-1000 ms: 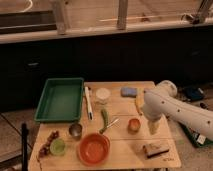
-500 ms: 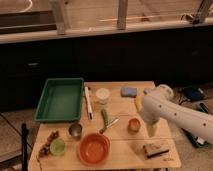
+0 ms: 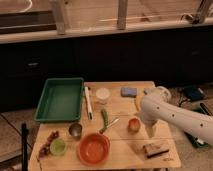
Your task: Place apple in paper cup
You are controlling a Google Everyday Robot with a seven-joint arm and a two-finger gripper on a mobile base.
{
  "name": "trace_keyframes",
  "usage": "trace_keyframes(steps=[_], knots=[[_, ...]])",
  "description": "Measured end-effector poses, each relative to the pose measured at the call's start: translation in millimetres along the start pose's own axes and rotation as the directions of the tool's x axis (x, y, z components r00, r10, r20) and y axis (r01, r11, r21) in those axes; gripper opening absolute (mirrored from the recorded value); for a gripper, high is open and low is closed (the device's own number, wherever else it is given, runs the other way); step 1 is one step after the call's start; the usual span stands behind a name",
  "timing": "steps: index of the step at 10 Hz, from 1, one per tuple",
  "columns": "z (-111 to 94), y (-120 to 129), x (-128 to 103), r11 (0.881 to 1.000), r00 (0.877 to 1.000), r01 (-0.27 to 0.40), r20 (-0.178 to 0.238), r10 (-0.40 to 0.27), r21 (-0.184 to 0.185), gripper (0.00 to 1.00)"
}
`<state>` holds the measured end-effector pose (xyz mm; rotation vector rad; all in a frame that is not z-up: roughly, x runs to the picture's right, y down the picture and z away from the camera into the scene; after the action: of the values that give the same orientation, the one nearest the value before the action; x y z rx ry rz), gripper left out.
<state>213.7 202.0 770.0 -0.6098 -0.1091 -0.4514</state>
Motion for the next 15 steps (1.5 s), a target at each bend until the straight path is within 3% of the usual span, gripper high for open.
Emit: trace_keyframes(steps=[7, 15], knots=[[8, -2, -3, 0.993, 0.993, 0.119, -0.001, -0.119, -0.015, 0.8], [14, -5, -5, 0.967, 0.967, 0.254, -0.003, -0.254, -0.022, 0.8]])
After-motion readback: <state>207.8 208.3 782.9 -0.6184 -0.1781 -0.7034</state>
